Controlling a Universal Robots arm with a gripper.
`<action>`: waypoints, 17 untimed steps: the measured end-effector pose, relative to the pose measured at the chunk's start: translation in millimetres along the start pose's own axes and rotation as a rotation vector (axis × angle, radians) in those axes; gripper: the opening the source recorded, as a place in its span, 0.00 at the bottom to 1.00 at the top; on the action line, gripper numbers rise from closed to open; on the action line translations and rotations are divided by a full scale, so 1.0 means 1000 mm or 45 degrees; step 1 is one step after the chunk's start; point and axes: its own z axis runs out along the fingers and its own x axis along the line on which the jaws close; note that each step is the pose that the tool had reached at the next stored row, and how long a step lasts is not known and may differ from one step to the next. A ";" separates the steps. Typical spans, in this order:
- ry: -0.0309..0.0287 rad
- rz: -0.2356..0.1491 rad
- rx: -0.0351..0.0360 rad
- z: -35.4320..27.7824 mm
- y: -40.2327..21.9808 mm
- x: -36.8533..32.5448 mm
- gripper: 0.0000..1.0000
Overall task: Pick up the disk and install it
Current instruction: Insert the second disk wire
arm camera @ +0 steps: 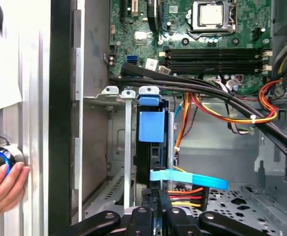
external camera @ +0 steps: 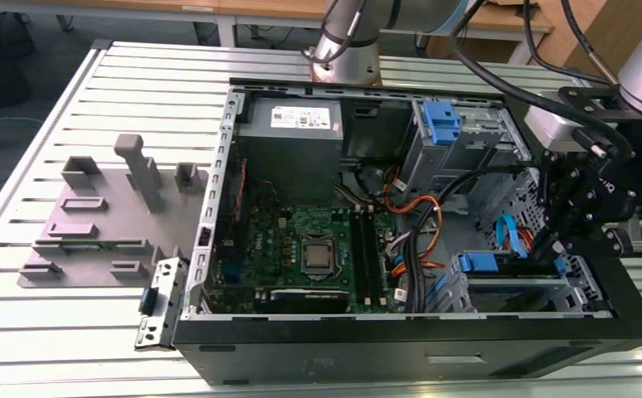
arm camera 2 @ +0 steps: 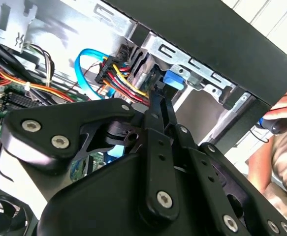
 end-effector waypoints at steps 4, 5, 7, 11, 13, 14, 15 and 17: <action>-0.0050 0.000 0.0000 0.0004 0.0000 0.0000 0.17; -0.0051 0.000 0.0000 0.0007 0.0000 -0.0001 0.17; -0.0048 0.000 0.0001 0.0013 0.0002 -0.0001 0.17; -0.0048 0.000 0.0001 0.0029 0.0003 -0.0005 0.17; -0.0049 0.000 0.0001 0.0035 0.0005 -0.0008 0.17; -0.0050 0.000 0.0001 0.0037 0.0006 -0.0010 0.17; -0.0049 0.000 0.0001 0.0038 0.0006 -0.0013 0.17; -0.0048 0.000 0.0001 0.0038 0.0008 -0.0021 0.17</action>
